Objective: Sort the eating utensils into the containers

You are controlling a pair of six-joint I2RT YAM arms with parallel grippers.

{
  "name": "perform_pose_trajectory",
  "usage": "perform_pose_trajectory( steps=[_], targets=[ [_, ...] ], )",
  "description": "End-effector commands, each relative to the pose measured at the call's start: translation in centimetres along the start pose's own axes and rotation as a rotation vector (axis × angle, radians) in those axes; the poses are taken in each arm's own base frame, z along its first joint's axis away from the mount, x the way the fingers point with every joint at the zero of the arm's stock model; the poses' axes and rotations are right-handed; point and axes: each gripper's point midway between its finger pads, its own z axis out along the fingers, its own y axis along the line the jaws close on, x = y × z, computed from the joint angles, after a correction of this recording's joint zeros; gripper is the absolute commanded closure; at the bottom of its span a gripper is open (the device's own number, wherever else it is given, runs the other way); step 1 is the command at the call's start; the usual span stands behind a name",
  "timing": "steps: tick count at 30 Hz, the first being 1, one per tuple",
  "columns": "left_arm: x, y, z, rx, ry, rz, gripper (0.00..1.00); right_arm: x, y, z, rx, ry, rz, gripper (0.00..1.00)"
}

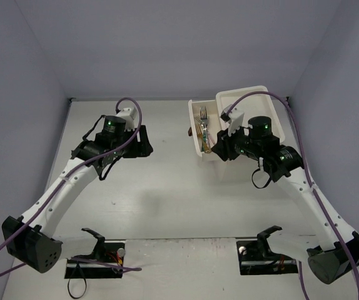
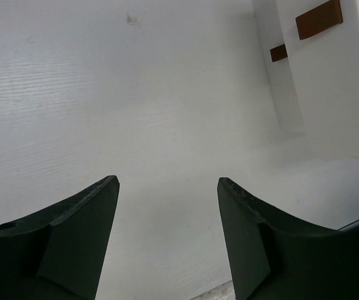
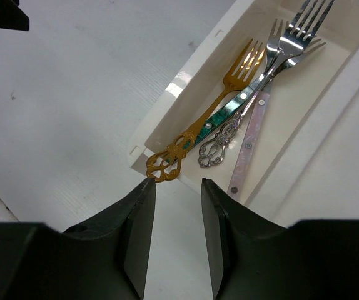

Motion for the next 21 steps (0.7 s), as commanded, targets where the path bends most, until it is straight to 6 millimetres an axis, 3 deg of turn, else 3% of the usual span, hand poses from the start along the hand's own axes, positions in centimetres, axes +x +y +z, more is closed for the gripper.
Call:
perform_pose_trajectory(
  steps=[1,8,21],
  targets=[
    [-2.4,-1.1,-1.9,0.052,-0.098,0.027,0.39,-2.6,0.6,0.4,-0.013,-0.061,-0.042,0.69],
    [-2.0,-1.0,-1.6,0.052,-0.084,0.030,0.39,-1.7,1.1,1.1,-0.023,-0.035,-0.045,0.72],
    [-2.1,-0.9,-1.5,0.046,-0.078,0.041,0.39,-0.9,0.3,1.9,0.013,-0.001,-0.056,0.73]
  ],
)
